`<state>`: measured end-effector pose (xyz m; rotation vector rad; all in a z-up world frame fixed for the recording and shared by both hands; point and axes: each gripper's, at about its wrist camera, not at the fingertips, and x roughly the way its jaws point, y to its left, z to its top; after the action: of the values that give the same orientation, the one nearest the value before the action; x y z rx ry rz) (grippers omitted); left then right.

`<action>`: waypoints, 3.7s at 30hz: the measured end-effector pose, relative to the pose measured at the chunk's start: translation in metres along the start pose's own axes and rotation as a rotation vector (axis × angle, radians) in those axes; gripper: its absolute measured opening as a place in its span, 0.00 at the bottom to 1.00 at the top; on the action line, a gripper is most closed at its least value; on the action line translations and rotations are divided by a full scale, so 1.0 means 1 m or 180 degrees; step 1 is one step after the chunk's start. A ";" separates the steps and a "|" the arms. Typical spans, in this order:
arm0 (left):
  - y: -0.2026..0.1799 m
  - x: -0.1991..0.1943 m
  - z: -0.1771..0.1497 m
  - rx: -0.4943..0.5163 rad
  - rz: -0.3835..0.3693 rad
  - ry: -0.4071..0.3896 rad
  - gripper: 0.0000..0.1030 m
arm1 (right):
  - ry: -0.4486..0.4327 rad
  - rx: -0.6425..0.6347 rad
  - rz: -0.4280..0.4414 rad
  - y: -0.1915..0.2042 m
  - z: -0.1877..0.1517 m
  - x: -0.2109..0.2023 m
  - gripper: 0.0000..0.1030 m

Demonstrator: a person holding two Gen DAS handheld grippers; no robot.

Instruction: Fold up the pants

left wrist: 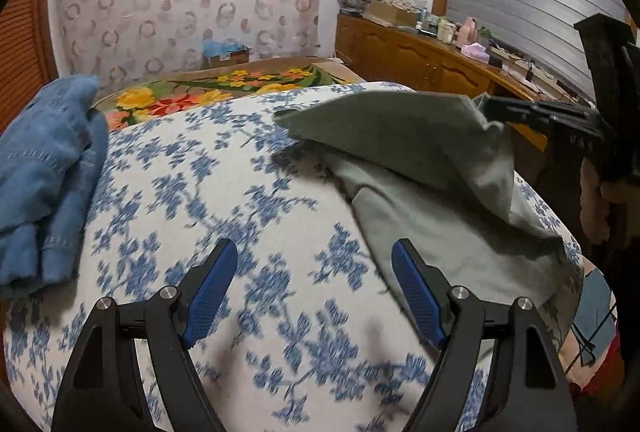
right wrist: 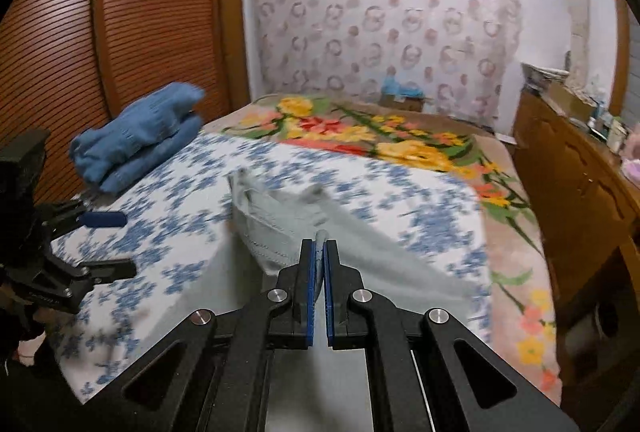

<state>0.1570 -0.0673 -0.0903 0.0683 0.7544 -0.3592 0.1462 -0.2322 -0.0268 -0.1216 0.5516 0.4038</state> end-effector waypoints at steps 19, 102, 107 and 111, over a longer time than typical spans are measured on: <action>-0.031 0.063 0.033 0.0240 -0.0111 0.0301 0.78 | 0.0312 0.0384 -0.0447 -0.063 -0.008 0.040 0.04; -0.055 0.006 -0.045 0.0353 -0.0235 0.0479 0.85 | 0.0547 0.0785 -0.0394 0.033 -0.096 -0.121 0.10; -0.056 -0.005 -0.043 0.0310 -0.0329 0.0380 0.81 | 0.0499 0.0854 -0.0454 0.031 -0.095 -0.118 0.28; -0.060 -0.012 -0.041 0.0290 -0.0462 0.0318 0.69 | 0.0547 0.0921 -0.0459 0.029 -0.099 -0.111 0.31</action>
<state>0.1013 -0.1127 -0.1084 0.1183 0.8440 -0.5315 0.0004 -0.2653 -0.0520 0.0829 0.7600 0.1708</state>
